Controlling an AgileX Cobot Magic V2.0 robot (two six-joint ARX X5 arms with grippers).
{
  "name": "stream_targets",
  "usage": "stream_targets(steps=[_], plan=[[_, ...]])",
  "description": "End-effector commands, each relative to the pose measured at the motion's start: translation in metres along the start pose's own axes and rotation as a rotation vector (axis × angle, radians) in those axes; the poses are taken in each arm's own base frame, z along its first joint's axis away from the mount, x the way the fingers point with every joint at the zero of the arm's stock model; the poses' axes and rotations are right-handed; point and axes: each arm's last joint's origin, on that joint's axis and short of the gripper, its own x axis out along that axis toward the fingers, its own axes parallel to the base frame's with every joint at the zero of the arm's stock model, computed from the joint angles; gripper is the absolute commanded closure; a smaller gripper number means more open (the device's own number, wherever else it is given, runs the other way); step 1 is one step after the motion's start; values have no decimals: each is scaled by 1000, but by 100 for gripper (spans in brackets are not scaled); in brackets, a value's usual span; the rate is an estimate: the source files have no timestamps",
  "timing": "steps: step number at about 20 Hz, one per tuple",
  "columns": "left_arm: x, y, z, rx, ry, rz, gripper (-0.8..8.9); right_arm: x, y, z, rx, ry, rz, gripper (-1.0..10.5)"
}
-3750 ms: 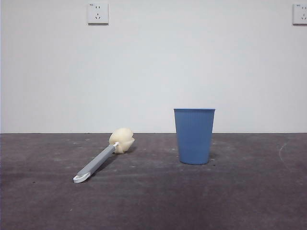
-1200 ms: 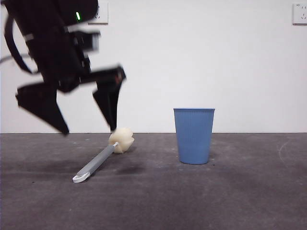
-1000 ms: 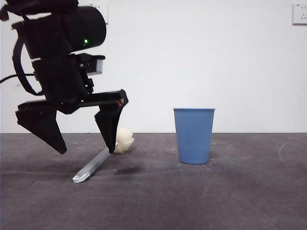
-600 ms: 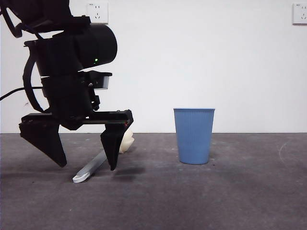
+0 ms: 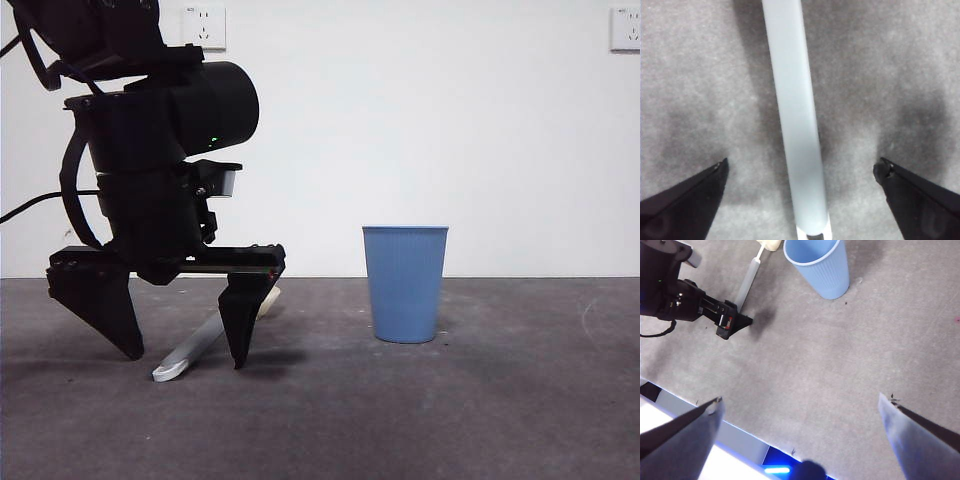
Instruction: Pick up the cup brush,pick up the cup,insert the brush into the cup,clean the cup,put the cup brush back,put the cup back to the fixed position on the table
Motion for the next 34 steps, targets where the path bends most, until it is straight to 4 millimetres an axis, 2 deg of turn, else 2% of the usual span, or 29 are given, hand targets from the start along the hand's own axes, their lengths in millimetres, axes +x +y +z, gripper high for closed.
stream_targets(steps=[1, 5, 10, 14, 19, 23, 29, 31, 34], plan=[[5, -2, -4, -8, 18, -2, 541, 0, 0, 1, 2, -7, 2, 321], [5, -3, -4, -7, 30, -17, 699, 0, 0, 1, 2, -7, 2, 321], [5, -2, -6, -3, 48, -12, 702, 0, 0, 1, 2, -6, 2, 321], [5, -1, -8, 4, 67, -2, 822, 0, 0, 1, 3, -6, 2, 321], [1, 0, -8, 6, 71, 2, 822, 0, 0, 1, 3, -6, 2, 321], [-11, 1, -5, 0, 34, -11, 822, 0, 0, 1, 10, -6, 2, 321], [-13, 3, -7, 12, 58, -10, 822, 0, 1, 0, 28, 7, 3, 321], [-21, 4, -7, 58, 56, -12, 822, 1, 0, 0, 28, 7, 12, 321], [-50, 9, -4, 107, -19, -41, 822, 8, 0, 9, -3, -24, 83, 322]])
